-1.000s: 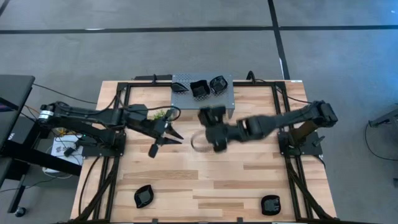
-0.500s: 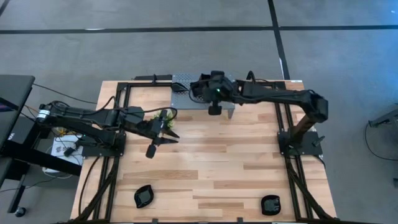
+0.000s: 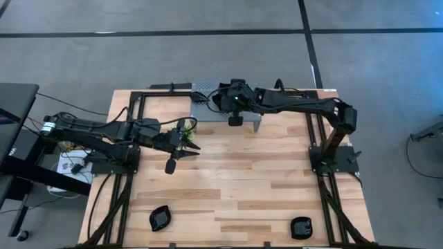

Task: Pick & Place Mini shaped plates
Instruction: Stack the black distorted square plate on top of the black distorted square plate on the shelf, then stack the black leaf-shaped plate on top of the black leaf-shaped plate on the shelf

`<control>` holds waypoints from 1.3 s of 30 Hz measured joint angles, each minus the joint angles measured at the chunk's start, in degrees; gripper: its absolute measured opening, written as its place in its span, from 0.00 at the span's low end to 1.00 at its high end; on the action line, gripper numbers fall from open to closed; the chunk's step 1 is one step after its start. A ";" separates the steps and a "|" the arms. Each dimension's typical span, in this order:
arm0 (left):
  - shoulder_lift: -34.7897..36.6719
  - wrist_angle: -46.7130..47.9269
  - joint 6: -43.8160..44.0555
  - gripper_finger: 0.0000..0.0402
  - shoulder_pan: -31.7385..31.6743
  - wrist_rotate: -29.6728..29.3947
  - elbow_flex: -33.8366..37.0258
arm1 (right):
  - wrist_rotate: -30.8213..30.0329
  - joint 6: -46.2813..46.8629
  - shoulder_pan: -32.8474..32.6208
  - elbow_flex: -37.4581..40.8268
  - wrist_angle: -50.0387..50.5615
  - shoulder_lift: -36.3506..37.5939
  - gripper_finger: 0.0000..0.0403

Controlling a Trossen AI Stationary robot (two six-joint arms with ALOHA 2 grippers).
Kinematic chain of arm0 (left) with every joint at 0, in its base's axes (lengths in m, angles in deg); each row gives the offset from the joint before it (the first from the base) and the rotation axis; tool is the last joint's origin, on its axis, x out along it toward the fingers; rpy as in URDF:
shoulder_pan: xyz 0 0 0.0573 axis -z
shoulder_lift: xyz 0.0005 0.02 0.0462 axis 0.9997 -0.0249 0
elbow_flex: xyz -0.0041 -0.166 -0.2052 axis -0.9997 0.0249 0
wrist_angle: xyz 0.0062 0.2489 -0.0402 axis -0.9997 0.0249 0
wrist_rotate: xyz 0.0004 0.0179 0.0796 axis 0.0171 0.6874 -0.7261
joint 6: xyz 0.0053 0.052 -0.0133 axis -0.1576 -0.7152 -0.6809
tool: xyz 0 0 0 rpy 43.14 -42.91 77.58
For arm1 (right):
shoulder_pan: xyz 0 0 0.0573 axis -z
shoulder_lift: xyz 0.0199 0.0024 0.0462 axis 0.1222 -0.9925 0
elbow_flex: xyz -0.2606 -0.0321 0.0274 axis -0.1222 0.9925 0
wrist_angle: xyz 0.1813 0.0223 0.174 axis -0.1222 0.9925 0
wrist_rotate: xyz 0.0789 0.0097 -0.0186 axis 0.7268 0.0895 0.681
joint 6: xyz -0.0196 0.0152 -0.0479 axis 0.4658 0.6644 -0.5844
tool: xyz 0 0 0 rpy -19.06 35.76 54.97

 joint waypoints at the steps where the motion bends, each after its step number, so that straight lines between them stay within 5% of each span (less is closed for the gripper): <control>1: 0.00 0.00 -0.02 0.20 0.00 -0.02 0.00 | -0.31 -0.55 0.00 -0.02 0.08 0.00 0.05; 10: 0.00 0.00 0.00 0.20 0.00 -0.02 0.00 | -1.73 -1.07 -1.46 0.00 0.08 0.10 0.19; 15: 0.00 0.09 0.39 0.20 0.00 -0.02 0.00 | -10.13 -1.20 -5.08 -0.04 0.90 0.88 0.22; 27: -0.08 4.64 2.13 0.20 0.00 -0.03 0.14 | -15.28 11.52 -17.02 -0.02 22.02 8.47 0.21; 33: -1.61 3.52 13.76 0.20 0.38 -0.33 2.99 | -4.75 28.26 -23.35 1.90 34.26 16.84 0.21; 39: -6.19 0.97 23.34 0.20 3.01 -1.15 6.58 | 6.77 29.90 -26.61 22.45 13.49 30.37 0.21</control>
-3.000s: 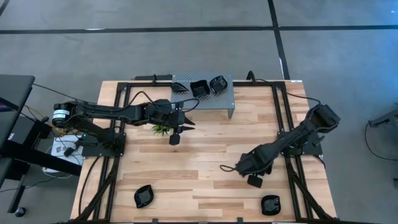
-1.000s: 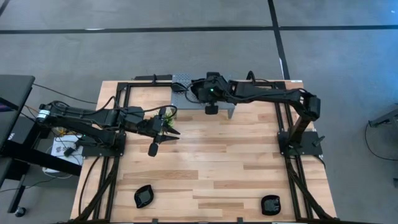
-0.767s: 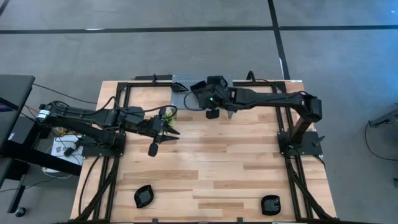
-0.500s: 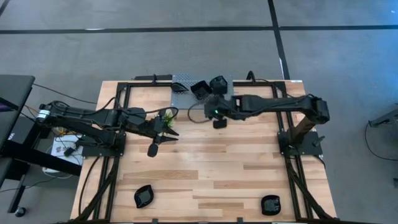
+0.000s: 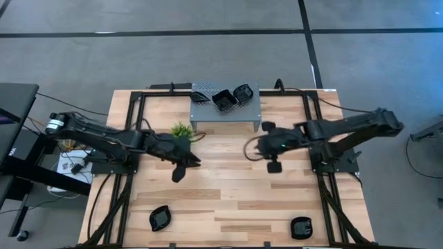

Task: Pick & Place Mini shaped plates
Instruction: Stack the black leaf-shaped plate on top of the black leaf-shaped plate on the shelf

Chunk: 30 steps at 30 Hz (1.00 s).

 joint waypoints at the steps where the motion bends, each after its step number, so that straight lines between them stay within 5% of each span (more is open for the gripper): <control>1: -0.73 0.10 1.74 0.20 0.67 0.05 0.24 | 1.77 0.53 -0.16 4.05 -4.04 2.02 0.21; 8: -4.71 2.93 14.93 0.20 7.91 1.53 0.23 | 3.23 4.07 -0.24 24.46 -28.89 9.48 0.21; 14: -4.99 21.20 38.82 0.20 16.02 4.83 0.29 | 3.20 7.08 1.59 24.79 -28.53 10.80 0.21; 24: -6.13 19.51 74.28 0.20 33.15 4.88 7.76 | 3.21 -1.95 2.94 22.57 -29.08 9.44 0.21; 30: -6.50 15.42 78.81 0.20 38.38 0.77 9.91 | 3.20 -8.16 2.99 22.50 -30.01 9.14 0.21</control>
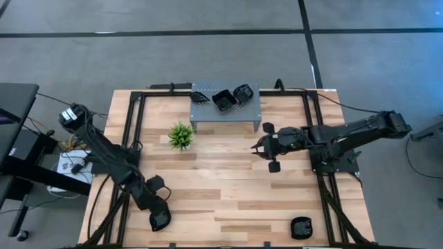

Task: Pick & Place Mini shaped plates
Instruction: Stack the black leaf-shaped plate on top of the black leaf-shaped plate on the shelf

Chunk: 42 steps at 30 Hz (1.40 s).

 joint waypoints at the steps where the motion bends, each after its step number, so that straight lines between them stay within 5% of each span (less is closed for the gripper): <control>1: -0.58 -1.30 -0.02 0.20 0.26 -0.58 0.24 | 0.00 -0.63 0.00 0.00 -0.13 0.00 0.21; 12: -12.63 -8.49 -0.31 0.19 1.33 3.02 0.20 | -0.07 -4.46 0.37 0.00 -5.14 0.00 0.21; 17: -11.59 -8.25 -6.26 0.04 0.88 1.92 0.34 | -0.15 -16.10 0.37 0.00 -14.07 -0.09 0.21; 23: -6.49 -7.65 -14.12 0.01 -2.71 -4.20 0.60 | 0.43 -18.42 0.37 0.00 -17.34 -0.29 0.21; 29: -0.80 -7.80 -32.08 0.01 -13.01 -7.87 0.55 | 5.66 -21.97 0.20 -0.08 -24.52 -7.63 0.26; 36: 0.00 -7.62 -56.11 0.01 -28.47 -1.17 0.55 | 9.36 -26.17 0.20 -7.21 -27.20 -24.03 0.47; 42: 0.02 -8.82 -63.55 0.02 -39.72 3.44 0.55 | 19.53 -31.57 -1.27 -18.17 -24.62 -39.18 0.54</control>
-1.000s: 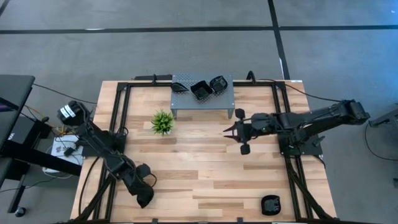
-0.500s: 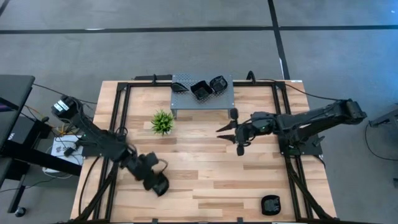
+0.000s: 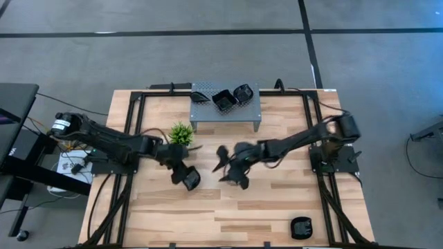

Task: Pick & Place Mini shaped plates
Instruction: Stack the black leaf-shaped plate on top of the black leaf-shaped plate on the shelf

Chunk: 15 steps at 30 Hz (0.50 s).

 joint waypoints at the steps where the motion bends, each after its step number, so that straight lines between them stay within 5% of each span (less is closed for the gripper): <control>1: 0.00 -0.07 0.11 0.02 -1.57 1.63 -0.01 | 0.03 -0.64 -0.40 -2.09 1.31 -2.42 0.54; 8: -0.65 -0.35 0.63 0.02 -7.29 13.27 -0.01 | -1.91 -4.80 -1.87 -16.03 8.84 -15.81 0.45; 15: -4.45 -0.20 1.78 0.02 -7.31 14.04 -0.09 | -7.55 -4.36 -2.70 -25.49 17.34 -21.07 0.34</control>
